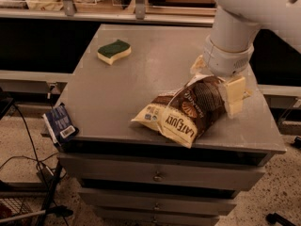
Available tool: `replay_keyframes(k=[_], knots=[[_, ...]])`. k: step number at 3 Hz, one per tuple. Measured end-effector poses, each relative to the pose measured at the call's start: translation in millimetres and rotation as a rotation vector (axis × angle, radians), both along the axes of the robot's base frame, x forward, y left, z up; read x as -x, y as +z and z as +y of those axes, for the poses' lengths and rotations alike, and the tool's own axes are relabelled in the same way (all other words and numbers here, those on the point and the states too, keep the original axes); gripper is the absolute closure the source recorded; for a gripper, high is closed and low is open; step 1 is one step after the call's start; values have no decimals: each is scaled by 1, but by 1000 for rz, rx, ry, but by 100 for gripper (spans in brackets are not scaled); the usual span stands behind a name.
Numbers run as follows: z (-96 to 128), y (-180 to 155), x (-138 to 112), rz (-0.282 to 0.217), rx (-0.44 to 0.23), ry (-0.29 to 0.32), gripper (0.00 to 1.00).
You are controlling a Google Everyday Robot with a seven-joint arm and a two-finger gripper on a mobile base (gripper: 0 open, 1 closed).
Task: Move brown chip bag near rxbar blueberry
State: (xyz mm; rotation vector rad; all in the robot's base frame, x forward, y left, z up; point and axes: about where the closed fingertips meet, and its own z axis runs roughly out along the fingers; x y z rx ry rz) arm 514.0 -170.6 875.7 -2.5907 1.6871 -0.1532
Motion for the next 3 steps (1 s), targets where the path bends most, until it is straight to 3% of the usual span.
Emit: replay_keyframes(k=[3], knots=[[2,2,-4,-28,-9,0,83]])
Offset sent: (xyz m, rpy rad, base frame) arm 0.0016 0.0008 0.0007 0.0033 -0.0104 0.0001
